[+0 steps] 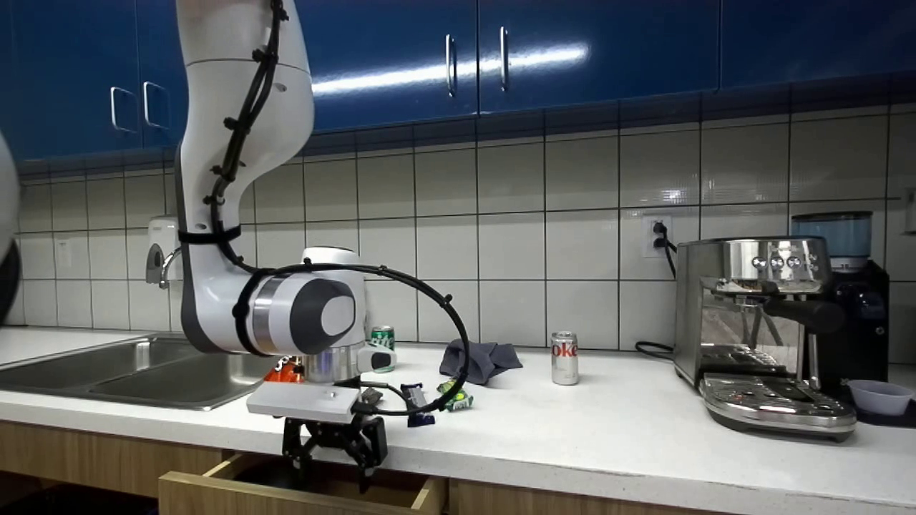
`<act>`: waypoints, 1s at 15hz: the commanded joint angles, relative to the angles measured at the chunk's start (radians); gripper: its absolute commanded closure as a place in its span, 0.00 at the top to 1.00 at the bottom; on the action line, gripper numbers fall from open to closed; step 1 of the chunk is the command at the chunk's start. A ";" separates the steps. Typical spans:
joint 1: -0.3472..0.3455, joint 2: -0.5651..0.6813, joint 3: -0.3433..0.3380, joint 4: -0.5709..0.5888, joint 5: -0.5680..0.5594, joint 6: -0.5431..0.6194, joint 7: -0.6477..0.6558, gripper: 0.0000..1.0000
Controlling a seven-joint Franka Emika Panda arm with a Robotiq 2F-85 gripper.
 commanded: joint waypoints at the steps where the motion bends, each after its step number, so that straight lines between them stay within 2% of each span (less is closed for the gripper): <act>1: 0.005 0.020 0.000 0.000 -0.016 0.030 0.042 1.00; 15: 0.010 -0.011 -0.010 -0.061 -0.019 0.024 0.062 1.00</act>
